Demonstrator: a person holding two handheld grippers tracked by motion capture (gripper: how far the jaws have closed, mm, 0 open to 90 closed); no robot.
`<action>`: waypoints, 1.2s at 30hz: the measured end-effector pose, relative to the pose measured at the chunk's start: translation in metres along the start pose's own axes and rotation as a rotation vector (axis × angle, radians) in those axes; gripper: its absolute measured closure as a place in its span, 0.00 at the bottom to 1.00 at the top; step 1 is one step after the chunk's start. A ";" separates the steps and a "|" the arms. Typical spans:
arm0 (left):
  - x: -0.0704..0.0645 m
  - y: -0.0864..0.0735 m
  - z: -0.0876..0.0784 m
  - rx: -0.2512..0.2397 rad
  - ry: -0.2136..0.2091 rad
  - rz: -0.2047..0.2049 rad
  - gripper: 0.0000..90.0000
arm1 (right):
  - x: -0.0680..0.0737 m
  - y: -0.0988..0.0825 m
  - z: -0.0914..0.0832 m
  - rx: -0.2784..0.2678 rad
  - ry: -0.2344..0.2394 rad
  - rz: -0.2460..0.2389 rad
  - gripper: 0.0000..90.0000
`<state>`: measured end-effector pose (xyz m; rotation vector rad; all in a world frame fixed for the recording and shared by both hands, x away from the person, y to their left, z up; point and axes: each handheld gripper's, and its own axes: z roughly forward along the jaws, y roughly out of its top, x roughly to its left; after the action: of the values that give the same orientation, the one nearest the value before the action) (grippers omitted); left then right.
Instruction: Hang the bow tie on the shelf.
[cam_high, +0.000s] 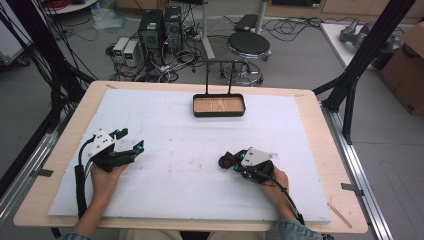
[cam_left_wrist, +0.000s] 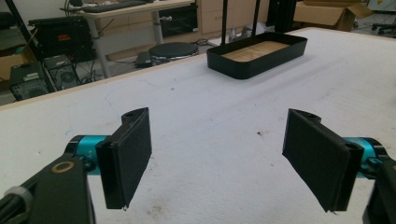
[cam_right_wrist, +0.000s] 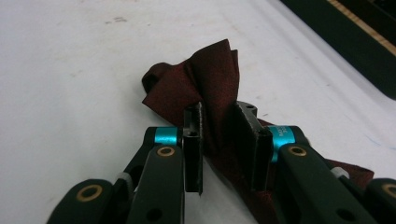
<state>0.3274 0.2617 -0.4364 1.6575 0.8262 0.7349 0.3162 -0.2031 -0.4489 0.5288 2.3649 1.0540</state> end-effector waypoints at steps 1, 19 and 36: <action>0.000 0.000 0.000 0.000 0.000 0.000 0.27 | -0.001 -0.001 -0.001 -0.010 -0.004 0.019 0.83; 0.000 0.000 0.000 -0.004 0.000 -0.005 0.27 | -0.031 0.003 -0.025 -0.164 -0.166 0.232 0.84; 0.000 0.000 0.000 -0.004 0.000 -0.006 0.27 | -0.072 0.036 -0.036 -0.221 -0.203 0.308 0.84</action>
<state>0.3278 0.2617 -0.4365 1.6508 0.8285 0.7320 0.3584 -0.2391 -0.3803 0.8897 2.0011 1.3089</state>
